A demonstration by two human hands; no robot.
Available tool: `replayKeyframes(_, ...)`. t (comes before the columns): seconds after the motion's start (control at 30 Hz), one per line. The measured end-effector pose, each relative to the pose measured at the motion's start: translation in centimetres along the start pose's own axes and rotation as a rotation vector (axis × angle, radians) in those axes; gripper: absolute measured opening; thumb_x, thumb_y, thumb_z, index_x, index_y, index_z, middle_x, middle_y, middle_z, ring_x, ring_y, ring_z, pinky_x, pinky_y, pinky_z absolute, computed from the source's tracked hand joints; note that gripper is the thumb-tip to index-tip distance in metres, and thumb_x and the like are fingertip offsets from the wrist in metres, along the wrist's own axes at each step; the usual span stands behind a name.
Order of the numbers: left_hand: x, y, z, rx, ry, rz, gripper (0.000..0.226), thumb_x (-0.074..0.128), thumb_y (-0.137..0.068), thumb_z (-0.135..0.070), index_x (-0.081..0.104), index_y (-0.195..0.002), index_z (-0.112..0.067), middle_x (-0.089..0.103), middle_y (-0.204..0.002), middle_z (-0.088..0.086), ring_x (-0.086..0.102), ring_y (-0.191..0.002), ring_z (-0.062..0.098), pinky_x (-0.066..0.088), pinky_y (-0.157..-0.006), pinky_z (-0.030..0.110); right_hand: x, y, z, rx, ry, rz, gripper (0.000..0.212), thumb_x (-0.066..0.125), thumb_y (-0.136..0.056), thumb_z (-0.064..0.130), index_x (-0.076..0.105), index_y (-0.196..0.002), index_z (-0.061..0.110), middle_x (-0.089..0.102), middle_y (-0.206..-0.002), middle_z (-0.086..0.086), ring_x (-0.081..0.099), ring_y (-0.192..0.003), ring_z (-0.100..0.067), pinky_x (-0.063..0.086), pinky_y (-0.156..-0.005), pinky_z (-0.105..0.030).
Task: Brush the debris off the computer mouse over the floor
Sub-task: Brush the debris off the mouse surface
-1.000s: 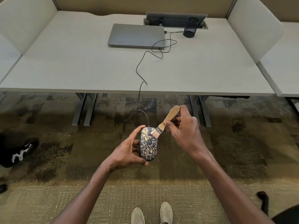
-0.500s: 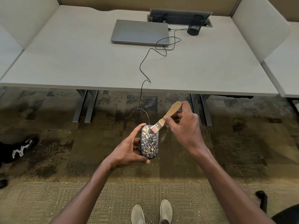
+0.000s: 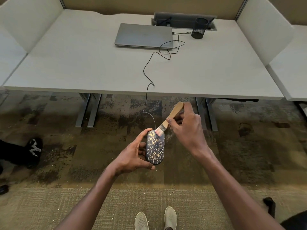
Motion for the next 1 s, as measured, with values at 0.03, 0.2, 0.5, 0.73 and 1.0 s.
replayKeyframes(0.03, 0.1, 0.0, 0.0, 0.001, 0.001, 0.0, 0.131, 0.095, -0.056, -0.001, 0.024, -0.147, -0.061, 0.07, -0.122, 0.005, 0.071, -0.109, 0.022, 0.061, -0.09, 0.045, 0.0, 0.0, -0.1, 0.003, 0.008, 0.002, 0.042, 0.075, -0.089, 0.014, 0.05, -0.122, 0.006, 0.071, -0.095, -0.002, 0.066, -0.074, -0.008, 0.052, -0.059, -0.004)
replayKeyframes(0.2, 0.5, 0.3, 0.1, -0.005, 0.01, -0.002, 0.131, 0.095, -0.057, 0.001, 0.024, -0.147, -0.061, 0.069, -0.123, 0.005, 0.071, -0.111, 0.02, 0.062, -0.089, 0.044, -0.8, -0.3, -0.5, 0.012, 0.085, -0.03, 0.04, 0.074, -0.091, 0.014, 0.049, -0.122, 0.006, 0.07, -0.092, -0.002, 0.065, -0.072, -0.009, 0.05, -0.054, -0.004)
replayKeyframes(0.5, 1.1, 0.2, -0.5, 0.004, 0.033, -0.019, 0.129, 0.094, -0.058, 0.004, 0.026, -0.143, -0.065, 0.072, -0.122, 0.003, 0.071, -0.11, 0.02, 0.061, -0.089, 0.041, -1.2, 0.3, -0.8, 0.061, -0.032, -0.02, 0.043, 0.076, -0.088, 0.014, 0.05, -0.121, 0.007, 0.067, -0.091, 0.003, 0.066, -0.069, -0.004, 0.051, -0.055, -0.004)
replayKeyframes(0.73, 1.4, 0.4, -0.8, 0.003, 0.024, -0.038, 0.132, 0.094, -0.058, 0.004, 0.02, -0.152, -0.052, 0.071, -0.126, 0.006, 0.07, -0.113, 0.023, 0.058, -0.096, 0.048, -3.0, 0.8, -2.0, 0.102, -0.02, -0.086, 0.048, 0.077, -0.088, 0.017, 0.048, -0.126, 0.009, 0.075, -0.099, -0.009, 0.074, -0.076, -0.014, 0.054, -0.057, -0.007)
replayKeyframes(1.0, 1.9, -0.3, -1.5, 0.019, 0.018, -0.057, 0.132, 0.096, -0.057, -0.001, 0.02, -0.151, -0.055, 0.069, -0.126, 0.004, 0.07, -0.113, 0.018, 0.06, -0.093, 0.04, -2.7, 2.3, -1.2, 0.072, -0.099, -0.034, 0.047, 0.078, -0.087, 0.018, 0.048, -0.124, 0.011, 0.075, -0.097, -0.006, 0.075, -0.075, -0.012, 0.057, -0.058, -0.011)
Point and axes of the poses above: each hand's wrist, its own y-axis away from the middle knuckle, its own x-axis out of the palm, z = x × y, the point moved 5 cm from there along -y, towards the middle knuckle
